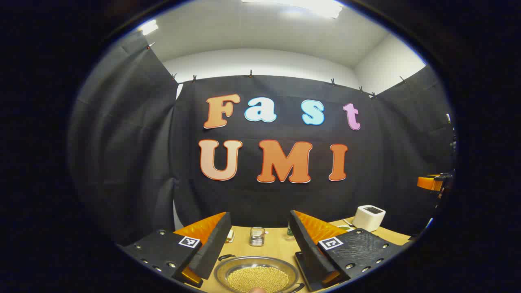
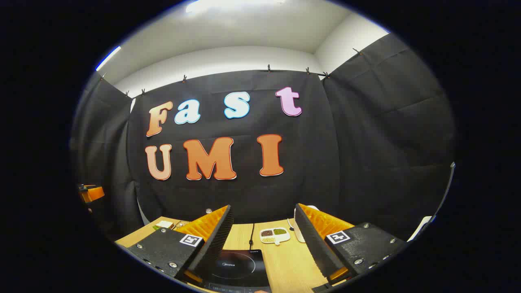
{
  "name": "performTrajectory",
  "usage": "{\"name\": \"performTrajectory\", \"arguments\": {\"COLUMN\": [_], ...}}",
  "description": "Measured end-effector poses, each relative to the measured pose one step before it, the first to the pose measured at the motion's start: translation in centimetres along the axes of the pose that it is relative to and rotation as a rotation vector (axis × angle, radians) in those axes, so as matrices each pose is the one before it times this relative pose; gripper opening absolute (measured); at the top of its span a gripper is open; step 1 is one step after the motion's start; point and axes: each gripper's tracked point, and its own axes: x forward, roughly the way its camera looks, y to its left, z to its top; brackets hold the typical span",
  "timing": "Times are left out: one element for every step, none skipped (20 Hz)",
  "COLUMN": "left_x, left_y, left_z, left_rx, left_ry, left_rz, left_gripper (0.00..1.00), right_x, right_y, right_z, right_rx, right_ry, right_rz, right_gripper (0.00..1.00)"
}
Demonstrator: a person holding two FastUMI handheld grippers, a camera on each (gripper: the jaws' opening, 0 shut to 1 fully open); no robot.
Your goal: First push the handle of the pot to place it horizontally, then grasp the pot with both hands and set it on the induction cooktop.
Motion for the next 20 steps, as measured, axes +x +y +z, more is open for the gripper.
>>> {"name": "performTrajectory", "arguments": {"left_x": [-0.099,-0.084,-0.092,-0.059,-0.062,-0.172,-0.102,-0.032,0.039,-0.060,-0.048,-0.020,0.004,-0.056,-0.017,0.099,0.036,-0.021,-0.008,0.080], "left_y": [0.015,0.290,0.106,-0.136,0.063,0.131,0.267,0.327,0.170,-0.023,-0.167,-0.238,-0.049,0.020,0.009,-0.002,0.087,-0.085,-0.044,0.050], "left_z": [0.106,0.189,0.231,0.099,0.049,0.039,0.173,0.039,0.140,-0.190,-0.168,-0.155,-0.001,-0.049,0.079,-0.008,0.054,-0.044,0.019,-0.068], "left_rx": [0.00430,0.00785,0.00321,-0.00245,-0.00590,-0.00149,0.00572,0.00723,0.00389,-0.00014,-0.00143,-0.00061,-0.00023,0.00082,0.00012,-0.00085,-0.00351,-0.00467,-0.00390,-0.00323], "left_ry": [-0.00041,-0.00365,-0.00406,-0.00262,-0.00115,-0.00199,-0.00355,-0.00471,-0.00239,0.00178,0.00473,0.00525,0.00338,-0.00002,-0.00213,-0.00171,-0.00135,-0.00283,-0.00417,-0.00244], "left_rz": [0.00013,0.00474,0.00304,0.00088,-0.00111,0.00398,0.00881,0.00894,0.00674,0.00161,-0.00364,-0.00555,-0.00074,-0.00069,-0.00056,-0.00139,0.00026,-0.00110,-0.00524,-0.00093], "left_gripper": [0.90,0.88,0.88,0.88,0.88,0.90,0.90,0.90,0.92,0.90,0.90,0.88,0.90,0.90,0.90,0.90,0.90,0.90,0.90,0.90], "right_x": [0.031,0.041,0.028,-0.021,0.009,-0.016,0.034,0.002,0.029,-0.021,-0.028,0.003,0.080,-0.038,0.020,-0.085,-0.072,0.003,0.058,-0.011], "right_y": [-0.109,-0.104,0.073,-0.078,-0.086,-0.015,-0.048,0.002,0.040,0.111,0.052,0.008,0.031,-0.017,-0.027,-0.059,-0.056,-0.014,-0.111,-0.017], "right_z": [0.137,0.027,-0.063,-0.010,0.017,0.058,-0.012,-0.047,-0.100,-0.125,-0.076,-0.013,-0.153,-0.021,-0.070,-0.075,0.054,0.031,-0.007,0.046], "right_rx": [0.00245,0.00216,0.00032,-0.00181,-0.00260,-0.00414,-0.00129,-0.00073,0.00117,0.00255,0.00211,0.00134,-0.00072,-0.00185,-0.00186,-0.00094,0.00032,0.00115,0.00123,0.00104], "right_ry": [-0.00425,-0.00099,-0.00038,0.00133,0.00051,-0.00035,-0.00023,0.00011,0.00212,0.00226,0.00268,0.00150,0.00114,0.00077,0.00068,0.00119,-0.00017,-0.00049,-0.00101,-0.00133], "right_rz": [-0.00134,-0.00075,0.00167,-0.00075,0.00027,0.00077,-0.00106,0.00099,0.00179,0.00285,0.00247,0.00215,0.00149,-0.00004,-0.00075,-0.00011,0.00003,-0.00127,-0.00105,-0.00264], "right_gripper": [0.95,0.95,0.95,0.95,0.95,0.95,0.95,0.95,0.95,0.95,0.95,0.95,0.95,0.95,0.95,0.95,0.95,0.95,0.95,0.95]}}
